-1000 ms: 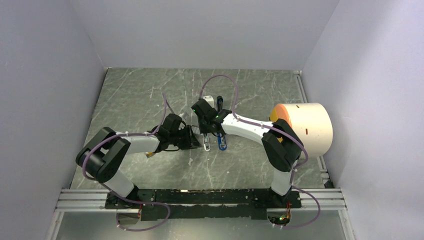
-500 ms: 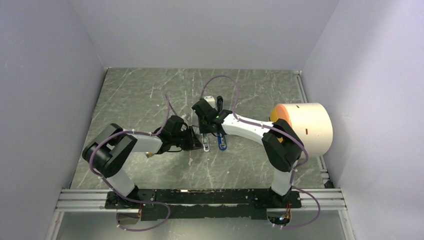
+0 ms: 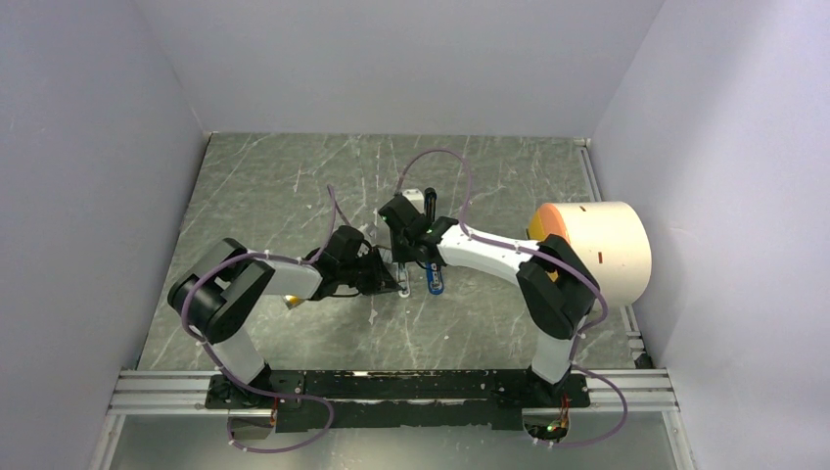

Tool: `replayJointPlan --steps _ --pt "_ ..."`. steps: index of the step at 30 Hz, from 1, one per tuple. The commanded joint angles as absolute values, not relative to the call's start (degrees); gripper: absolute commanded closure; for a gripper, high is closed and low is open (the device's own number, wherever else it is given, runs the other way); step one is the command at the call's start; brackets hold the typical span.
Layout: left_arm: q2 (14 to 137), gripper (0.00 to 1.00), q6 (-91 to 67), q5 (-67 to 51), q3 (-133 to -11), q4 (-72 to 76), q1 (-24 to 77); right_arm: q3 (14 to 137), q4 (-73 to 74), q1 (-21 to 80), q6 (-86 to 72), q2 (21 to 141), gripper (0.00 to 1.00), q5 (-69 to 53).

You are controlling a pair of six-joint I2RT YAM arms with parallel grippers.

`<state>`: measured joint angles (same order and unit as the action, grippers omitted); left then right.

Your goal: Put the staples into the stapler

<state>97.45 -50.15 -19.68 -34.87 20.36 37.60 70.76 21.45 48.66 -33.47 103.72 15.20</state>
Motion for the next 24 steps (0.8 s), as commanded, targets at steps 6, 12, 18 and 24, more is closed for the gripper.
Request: replayJointPlan --steps 6,12,18,24 --pt "103.92 0.85 -50.18 -13.47 -33.75 14.34 38.44 68.06 25.69 49.33 -37.40 99.49 0.72 15.37" --pt "103.98 0.86 -50.03 -12.04 -33.84 13.03 38.49 67.50 26.92 50.78 -38.70 98.53 0.72 16.25" --pt "103.78 0.88 -49.42 -11.38 -34.32 11.94 38.47 67.11 28.86 52.46 -40.00 97.81 0.73 17.94" --pt "103.96 0.89 -49.14 -10.80 -34.28 11.54 38.47 66.57 30.74 53.57 -41.72 96.97 0.74 19.74"
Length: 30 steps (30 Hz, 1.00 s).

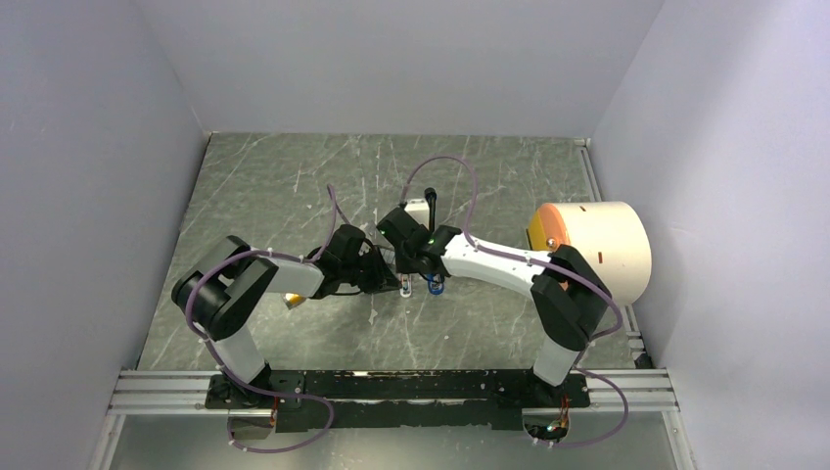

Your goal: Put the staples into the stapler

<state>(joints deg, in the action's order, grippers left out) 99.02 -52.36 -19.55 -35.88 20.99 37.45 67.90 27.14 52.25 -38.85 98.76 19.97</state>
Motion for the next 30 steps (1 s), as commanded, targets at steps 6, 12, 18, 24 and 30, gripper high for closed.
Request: replayJointPlan --steps 6,12,18,24,30 --pt "103.88 0.87 -49.49 -11.13 -33.83 12.39 38.48 66.01 31.94 54.48 -42.74 96.29 0.74 20.86" --pt "103.94 0.87 -48.61 -10.99 -34.27 11.56 38.49 65.43 32.12 55.37 -43.23 96.63 0.75 20.42" --pt "103.60 0.87 -48.35 -10.90 -34.36 11.38 38.42 65.26 32.52 56.85 -43.93 98.25 0.75 20.39" --pt "102.87 0.87 -48.34 -10.99 -34.45 10.82 38.41 64.80 32.30 57.26 -43.94 100.48 0.75 20.13" --pt "101.51 0.87 -48.43 -10.64 -34.13 10.04 38.41 64.84 32.80 57.29 -44.06 103.06 0.75 18.63"
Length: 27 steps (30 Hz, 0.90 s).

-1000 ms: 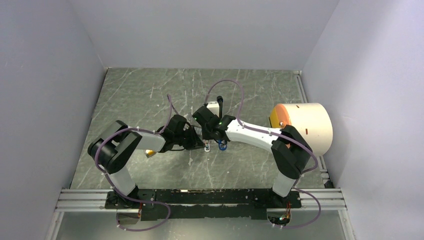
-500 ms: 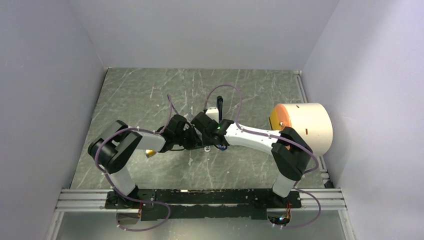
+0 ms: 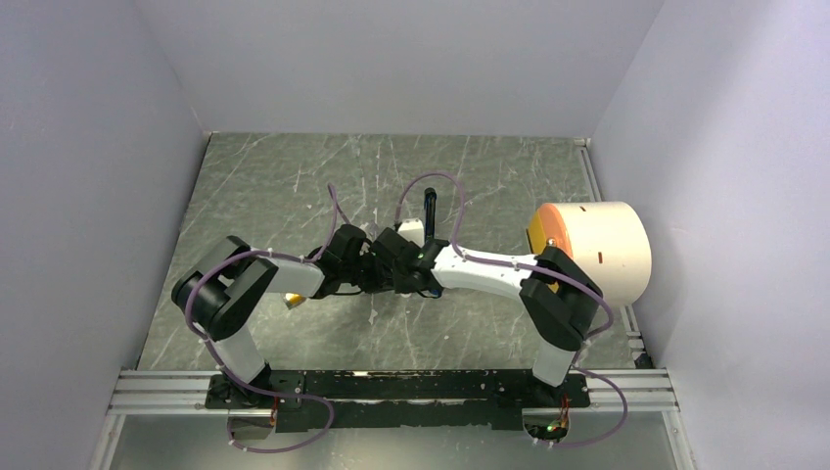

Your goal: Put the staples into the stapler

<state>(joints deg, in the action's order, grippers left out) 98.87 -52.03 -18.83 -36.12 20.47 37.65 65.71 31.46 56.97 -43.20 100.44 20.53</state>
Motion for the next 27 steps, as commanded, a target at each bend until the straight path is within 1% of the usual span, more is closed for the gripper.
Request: replayJointPlan --steps 1,9,16,22,27 --pt "101.32 0.87 -48.54 -10.73 -34.10 10.02 38.41 65.00 33.11 57.26 -44.12 103.54 0.75 18.51" --pt "98.91 0.85 -48.95 -11.23 -33.49 9.47 38.21 65.43 34.63 57.04 -43.92 106.86 0.75 17.14" --pt "95.20 0.79 -48.63 -8.56 -33.36 6.18 38.04 67.15 36.47 56.03 -42.35 108.86 0.75 16.14" --pt "91.93 0.76 -47.69 -6.54 -33.53 3.62 38.06 70.22 36.78 55.72 -40.88 106.64 0.69 16.45" --pt "89.64 0.72 -47.01 -4.04 -33.83 1.26 38.06 73.39 38.75 55.30 -40.18 106.57 0.62 17.29"
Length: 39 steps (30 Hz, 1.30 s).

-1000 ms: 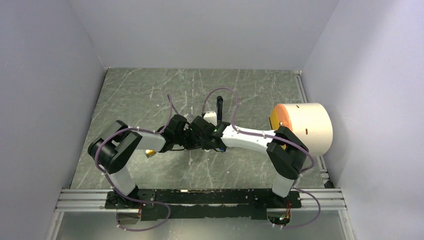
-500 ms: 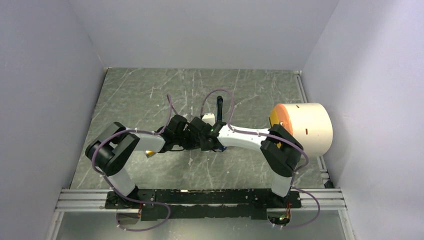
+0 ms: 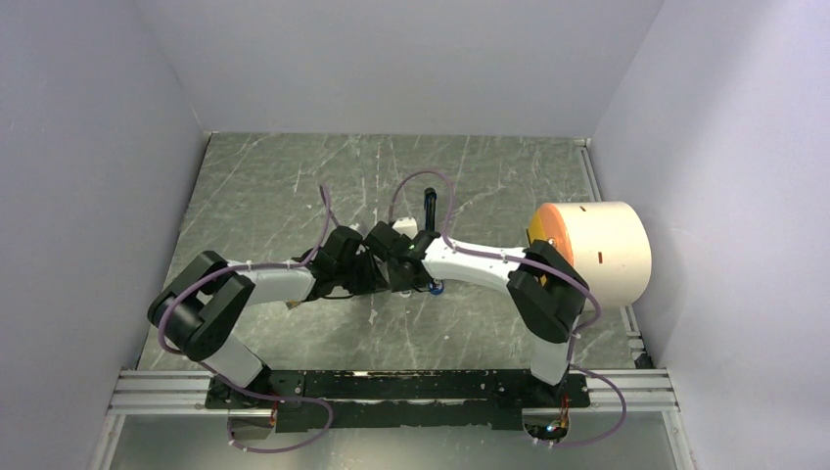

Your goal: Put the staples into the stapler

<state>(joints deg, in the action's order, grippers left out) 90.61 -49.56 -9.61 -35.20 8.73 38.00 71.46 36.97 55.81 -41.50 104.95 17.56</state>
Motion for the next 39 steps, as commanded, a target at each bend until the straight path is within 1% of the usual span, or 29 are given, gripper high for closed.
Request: replayJointPlan --steps 1,9,13,16,20,23,24,27,29,31,35,39 --pt "89.31 0.72 -46.89 -3.66 -33.88 0.89 38.06 73.59 38.75 55.19 -40.12 106.53 0.60 17.24" --pt "87.93 0.69 -47.02 -2.67 -33.66 0.09 38.06 75.06 39.30 54.75 -40.55 104.44 0.43 18.07" --pt "86.37 0.65 -47.24 -2.01 -33.88 -1.18 37.98 74.29 37.18 53.90 -41.15 100.09 0.40 19.32" --pt "83.78 0.62 -47.69 -0.19 -34.10 -3.48 37.97 72.53 34.80 52.34 -41.39 95.23 0.39 21.07" --pt "77.32 0.59 -48.93 4.33 -32.85 -4.96 37.75 71.90 33.86 48.76 -39.04 88.89 0.40 27.16" --pt "72.87 0.56 -49.76 5.83 -31.81 -4.88 37.73 73.28 32.24 44.72 -35.18 87.13 0.34 29.38" --pt "71.61 0.54 -49.82 6.11 -31.67 -4.96 37.76 73.98 31.52 44.03 -33.36 87.21 0.33 29.56" --pt "68.05 0.50 -49.87 7.59 -31.85 -5.83 37.79 76.57 28.96 41.11 -27.25 89.34 0.23 29.37" --pt "66.05 0.44 -50.11 8.65 -31.90 -6.63 37.74 79.55 27.76 39.18 -21.44 92.28 0.17 24.27" --pt "64.72 0.37 -50.01 9.02 -32.11 -7.32 37.79 83.85 29.96 37.95 -18.76 96.17 0.15 23.54" --pt "63.73 0.28 -49.06 7.84 -32.64 -7.86 37.68 87.44 29.58 36.25 -15.34 100.52 0.15 21.44" --pt "63.68 0.22 -48.39 6.28 -32.58 -7.39 37.55 90.36 30.02 35.50 -13.51 103.71 0.22 19.76"
